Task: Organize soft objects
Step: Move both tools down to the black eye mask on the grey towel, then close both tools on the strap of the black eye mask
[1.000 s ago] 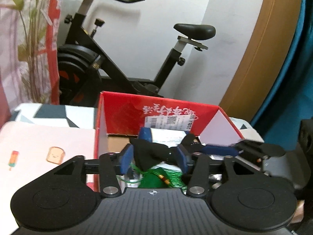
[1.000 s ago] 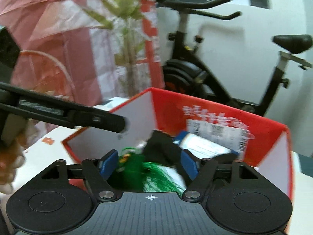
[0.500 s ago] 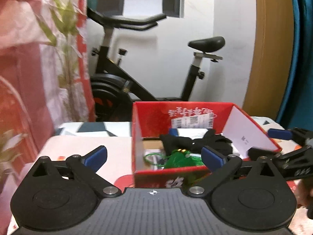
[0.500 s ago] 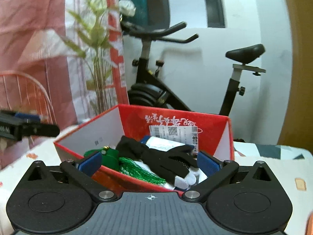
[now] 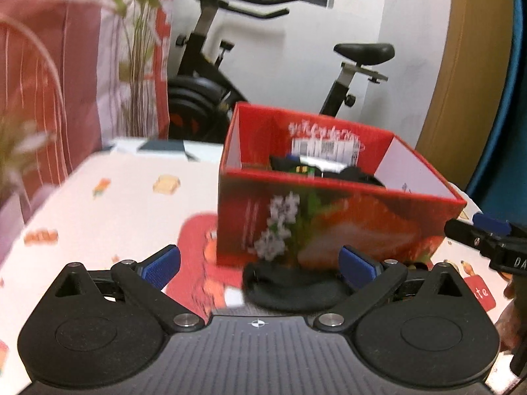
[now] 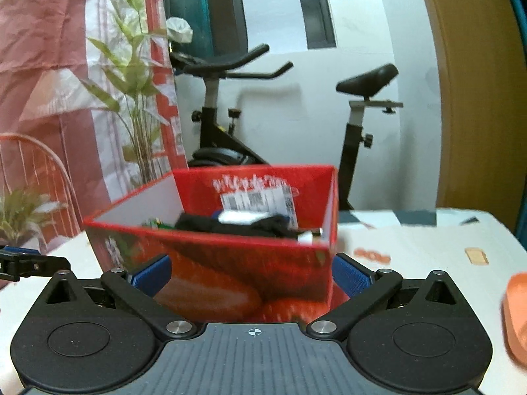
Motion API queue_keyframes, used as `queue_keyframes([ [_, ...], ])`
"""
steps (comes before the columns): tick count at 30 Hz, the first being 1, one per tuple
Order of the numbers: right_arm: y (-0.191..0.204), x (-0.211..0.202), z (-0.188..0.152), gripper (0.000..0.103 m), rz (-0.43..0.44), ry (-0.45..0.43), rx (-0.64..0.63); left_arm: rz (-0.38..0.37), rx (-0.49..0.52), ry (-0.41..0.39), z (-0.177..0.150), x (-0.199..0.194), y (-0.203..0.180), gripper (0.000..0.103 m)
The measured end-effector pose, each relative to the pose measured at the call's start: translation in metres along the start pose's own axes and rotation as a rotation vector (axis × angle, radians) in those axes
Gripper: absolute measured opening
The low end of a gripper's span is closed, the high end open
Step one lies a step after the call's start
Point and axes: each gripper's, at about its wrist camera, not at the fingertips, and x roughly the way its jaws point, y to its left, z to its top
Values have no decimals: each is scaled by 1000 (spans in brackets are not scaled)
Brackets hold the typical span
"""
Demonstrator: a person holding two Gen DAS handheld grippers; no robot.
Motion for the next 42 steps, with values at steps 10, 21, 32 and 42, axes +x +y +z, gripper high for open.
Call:
queue_keyframes([
  [10,0,24,-30,78,2,131,50,-28,-122,63,-12,18,17,80],
  [21,11,44,-60,54,-28,256,11,-98,-189,142,-33,32,15,74],
  [32,15,42,-70,54,-35,243,-42,-103,-262,160,-31,50,25,67],
  [42,18,44,-72,54,-36,234,-76,-155,-322,194,-28,80,26,64],
])
